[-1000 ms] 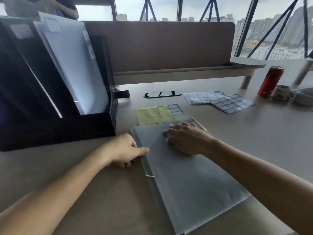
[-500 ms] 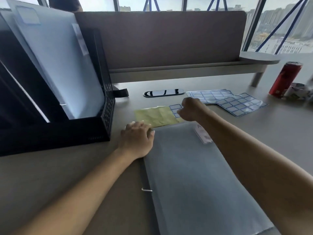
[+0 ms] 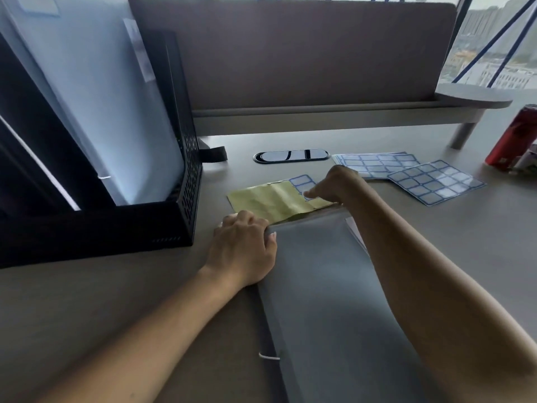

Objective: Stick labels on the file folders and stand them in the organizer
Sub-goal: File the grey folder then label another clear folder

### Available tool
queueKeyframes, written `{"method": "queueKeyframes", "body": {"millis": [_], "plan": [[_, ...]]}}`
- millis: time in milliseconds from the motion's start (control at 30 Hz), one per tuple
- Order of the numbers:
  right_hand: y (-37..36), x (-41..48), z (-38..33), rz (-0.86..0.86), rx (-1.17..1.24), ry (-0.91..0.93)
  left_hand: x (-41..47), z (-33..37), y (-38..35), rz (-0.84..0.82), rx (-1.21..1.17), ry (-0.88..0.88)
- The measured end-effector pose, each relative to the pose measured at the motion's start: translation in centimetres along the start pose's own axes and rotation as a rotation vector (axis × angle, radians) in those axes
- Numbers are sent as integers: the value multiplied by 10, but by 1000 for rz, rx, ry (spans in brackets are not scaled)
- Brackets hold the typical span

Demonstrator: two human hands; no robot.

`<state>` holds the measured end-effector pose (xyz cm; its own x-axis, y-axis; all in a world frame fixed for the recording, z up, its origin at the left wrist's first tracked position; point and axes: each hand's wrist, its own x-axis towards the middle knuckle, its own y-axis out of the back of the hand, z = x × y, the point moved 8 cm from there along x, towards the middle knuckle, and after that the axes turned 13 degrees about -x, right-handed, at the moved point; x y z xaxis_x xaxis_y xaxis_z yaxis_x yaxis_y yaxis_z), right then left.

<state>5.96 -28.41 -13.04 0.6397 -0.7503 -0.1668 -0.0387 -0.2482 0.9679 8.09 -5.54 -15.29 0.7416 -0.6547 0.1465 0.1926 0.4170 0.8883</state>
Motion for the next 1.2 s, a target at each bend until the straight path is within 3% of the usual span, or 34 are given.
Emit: {"method": "queueKeyframes", "body": {"millis": [100, 200, 367, 467, 533, 800, 867, 967, 1067, 1200], "plan": [[3, -7, 2, 51, 39, 6, -1, 1, 1, 9, 5, -13], [-9, -3, 1, -43, 139, 17, 0, 0, -1, 13, 17, -21], [-11, 2, -2, -121, 746, 53, 0, 3, 3, 40, 139, -41], [5, -6, -10, -210, 1079, 129, -2, 15, 17, 155, 210, -138], [23, -18, -17, -238, 1172, 239, -4, 22, 32, 250, 177, -227], [105, -97, -54, -71, 1077, 666, -2, 24, 128, 459, -484, -354], [126, -120, -62, 12, 1027, 753, -7, 25, 150, 420, -611, -331], [150, -151, -74, 67, 1012, 915, -17, 37, 170, 230, -908, -366], [160, -168, -80, 196, 926, 945, -26, 45, 180, 158, -1131, -341], [162, -184, -78, 368, 845, 937, -33, 38, 192, 307, -1152, -283]]}}
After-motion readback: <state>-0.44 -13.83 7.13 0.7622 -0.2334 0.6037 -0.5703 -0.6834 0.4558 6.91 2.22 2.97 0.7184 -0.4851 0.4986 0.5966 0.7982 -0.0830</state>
